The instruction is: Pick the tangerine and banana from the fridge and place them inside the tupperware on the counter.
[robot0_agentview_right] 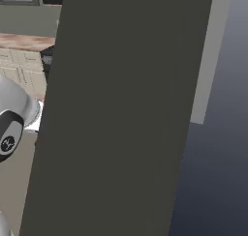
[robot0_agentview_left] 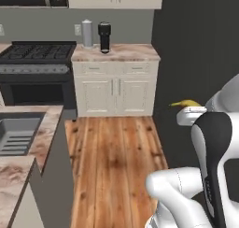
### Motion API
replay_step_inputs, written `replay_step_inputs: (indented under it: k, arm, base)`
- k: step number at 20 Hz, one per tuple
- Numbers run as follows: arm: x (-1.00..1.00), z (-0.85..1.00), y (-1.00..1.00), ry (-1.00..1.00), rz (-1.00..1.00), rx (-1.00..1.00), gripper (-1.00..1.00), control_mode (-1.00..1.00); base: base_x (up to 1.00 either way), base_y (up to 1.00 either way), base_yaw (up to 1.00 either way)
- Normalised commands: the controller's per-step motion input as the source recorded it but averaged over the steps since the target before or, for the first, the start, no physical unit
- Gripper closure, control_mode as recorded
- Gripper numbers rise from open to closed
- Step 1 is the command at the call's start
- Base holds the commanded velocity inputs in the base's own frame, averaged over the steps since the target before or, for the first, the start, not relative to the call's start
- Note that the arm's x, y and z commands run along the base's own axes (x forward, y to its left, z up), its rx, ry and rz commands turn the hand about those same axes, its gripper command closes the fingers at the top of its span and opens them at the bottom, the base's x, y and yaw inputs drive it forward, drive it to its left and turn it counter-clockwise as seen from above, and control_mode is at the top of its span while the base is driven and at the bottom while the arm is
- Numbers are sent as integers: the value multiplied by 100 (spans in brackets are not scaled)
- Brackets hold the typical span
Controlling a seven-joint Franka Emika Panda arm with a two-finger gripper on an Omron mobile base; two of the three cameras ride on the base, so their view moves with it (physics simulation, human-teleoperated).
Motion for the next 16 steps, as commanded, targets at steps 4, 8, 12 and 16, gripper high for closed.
replay_step_inputs:
  k: [4, 8, 12, 16]
  arm:
    - [0, 0, 0, 0, 0, 0, 100, 100]
    - [0, 0, 0, 0, 0, 0, 100, 100]
    - [0, 0, 0, 0, 0, 0, 100, 100]
    - [0, 0, 0, 0, 0, 0, 100, 100]
  base:
    - [100, 0, -8]
    - [100, -7, 13]
    - [100, -21, 42]
    - [100, -27, 64]
